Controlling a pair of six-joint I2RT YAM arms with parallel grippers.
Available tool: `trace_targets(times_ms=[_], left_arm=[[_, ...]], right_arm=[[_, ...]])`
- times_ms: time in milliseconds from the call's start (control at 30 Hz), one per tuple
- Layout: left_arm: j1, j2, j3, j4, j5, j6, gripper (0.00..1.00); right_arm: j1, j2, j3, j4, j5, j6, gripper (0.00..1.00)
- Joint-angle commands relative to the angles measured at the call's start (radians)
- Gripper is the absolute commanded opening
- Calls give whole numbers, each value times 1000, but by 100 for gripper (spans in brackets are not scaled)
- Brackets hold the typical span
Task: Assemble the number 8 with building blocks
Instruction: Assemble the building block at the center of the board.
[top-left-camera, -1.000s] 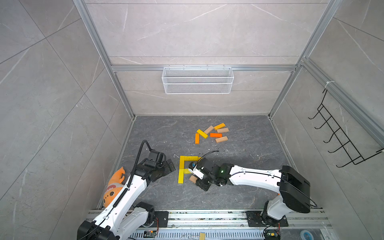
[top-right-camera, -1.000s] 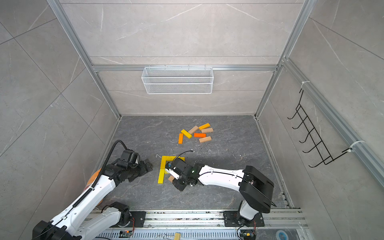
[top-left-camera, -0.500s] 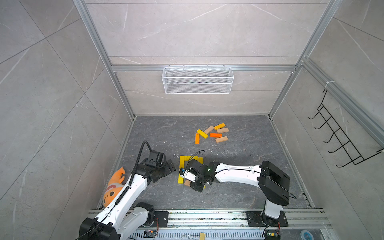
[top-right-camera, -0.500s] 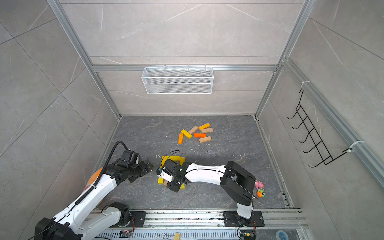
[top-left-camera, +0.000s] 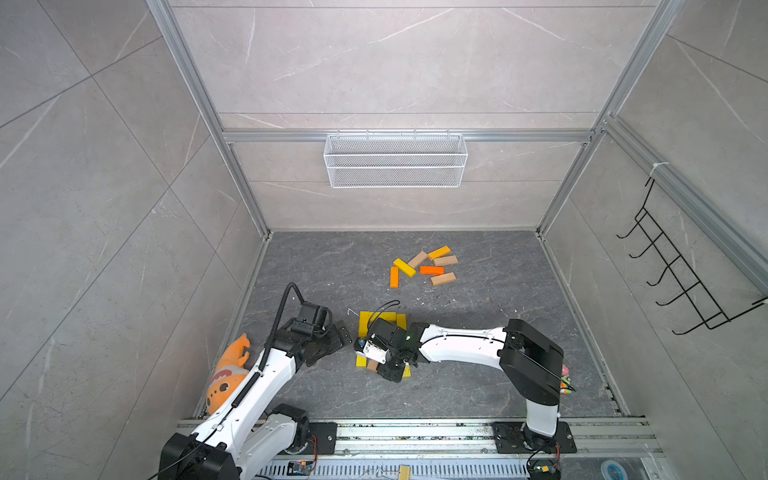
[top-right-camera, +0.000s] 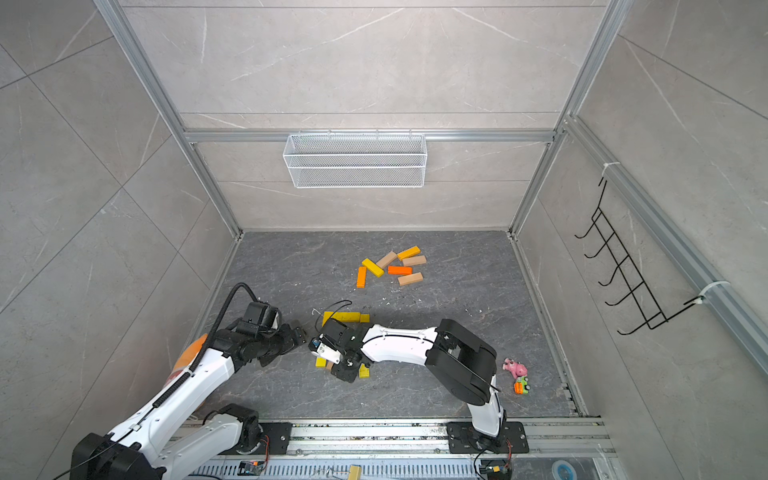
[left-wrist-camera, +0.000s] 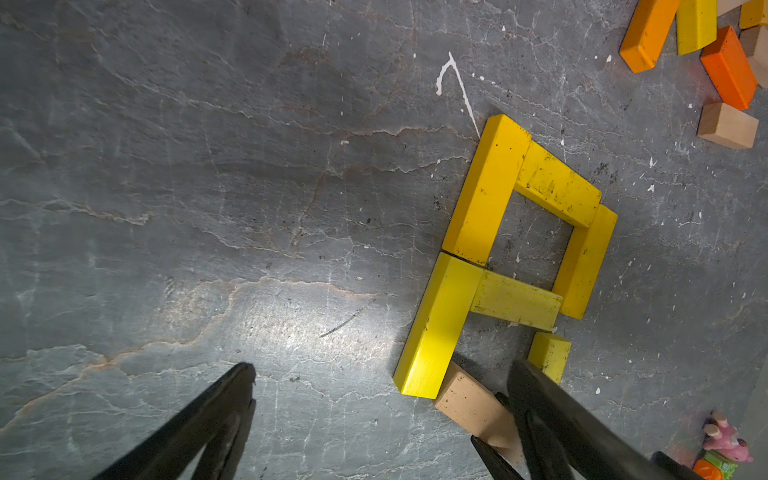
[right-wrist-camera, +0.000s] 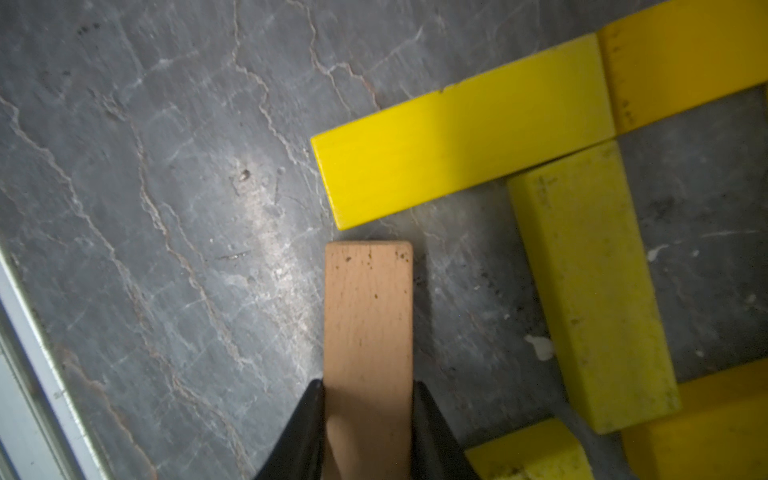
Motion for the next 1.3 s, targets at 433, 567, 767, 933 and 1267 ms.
trace_targets(times_ms=[433, 567, 767, 933, 1267], left_arm=[[7, -11, -19, 24, 40, -4, 97], [7, -14, -18, 26, 40, -4, 97], [7, -3, -22, 39, 55, -7, 97], [7, -5, -30, 48, 64, -8, 96], [6, -9, -35, 51, 68, -4, 96]], right_arm=[[7, 7, 11, -41, 72, -33, 56], [22, -4, 2, -55, 114, -40, 54], [39, -19, -17, -51, 198, -38, 49], [38, -29, -25, -29, 256, -35, 48], [56, -24, -4, -6, 197, -19, 51]])
